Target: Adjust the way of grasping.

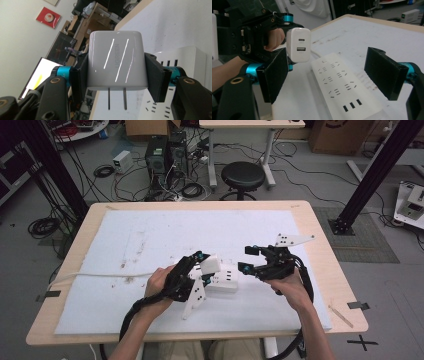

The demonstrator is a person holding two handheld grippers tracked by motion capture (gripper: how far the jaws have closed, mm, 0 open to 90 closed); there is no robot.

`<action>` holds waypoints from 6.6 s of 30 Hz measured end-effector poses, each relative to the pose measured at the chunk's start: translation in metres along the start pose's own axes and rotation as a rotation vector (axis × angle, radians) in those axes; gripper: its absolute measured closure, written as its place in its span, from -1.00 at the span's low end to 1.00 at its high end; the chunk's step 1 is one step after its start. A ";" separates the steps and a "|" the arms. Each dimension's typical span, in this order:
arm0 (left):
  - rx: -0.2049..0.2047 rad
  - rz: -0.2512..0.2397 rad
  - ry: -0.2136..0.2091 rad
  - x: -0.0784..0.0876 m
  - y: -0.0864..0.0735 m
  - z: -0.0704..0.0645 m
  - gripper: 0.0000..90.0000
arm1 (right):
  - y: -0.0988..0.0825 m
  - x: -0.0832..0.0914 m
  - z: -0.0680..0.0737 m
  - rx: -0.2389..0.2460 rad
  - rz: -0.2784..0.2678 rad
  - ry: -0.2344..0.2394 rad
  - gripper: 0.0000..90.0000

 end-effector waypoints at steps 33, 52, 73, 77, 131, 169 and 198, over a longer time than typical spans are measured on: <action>-0.022 -0.065 0.082 -0.015 0.026 -0.001 -0.06 | 0.000 -0.033 0.027 -0.013 -0.032 0.109 -0.41; 0.000 -0.089 0.080 -0.021 0.033 -0.004 -0.06 | 0.000 -0.038 0.026 -0.020 -0.040 0.122 -0.27; 0.002 -0.097 0.087 -0.022 0.035 -0.004 -0.06 | -0.002 -0.038 0.027 -0.029 -0.040 0.132 -0.10; 0.004 -0.096 0.088 -0.022 0.035 -0.003 -0.06 | -0.002 -0.038 0.027 -0.033 -0.047 0.138 -0.05; 0.036 -0.097 0.101 -0.024 0.034 -0.002 -0.06 | 0.002 -0.033 0.028 -0.051 -0.108 0.193 0.39; 0.116 -0.069 0.028 -0.028 0.027 -0.006 -0.25 | -0.004 -0.035 0.021 -0.111 -0.112 0.185 0.41; 0.422 -0.063 -0.099 0.003 -0.004 0.008 -0.47 | 0.000 -0.010 0.009 -0.012 -0.157 0.081 0.41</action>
Point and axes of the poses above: each handheld gripper's, and its own axes: x roughly backward along the jaws, y roughly out of its top, z roughly to its left, the point moved 9 cm from there along -x, roughly forward along the jaws, and after that the axes turned 5 degrees about -z, right-handed, at the moved point
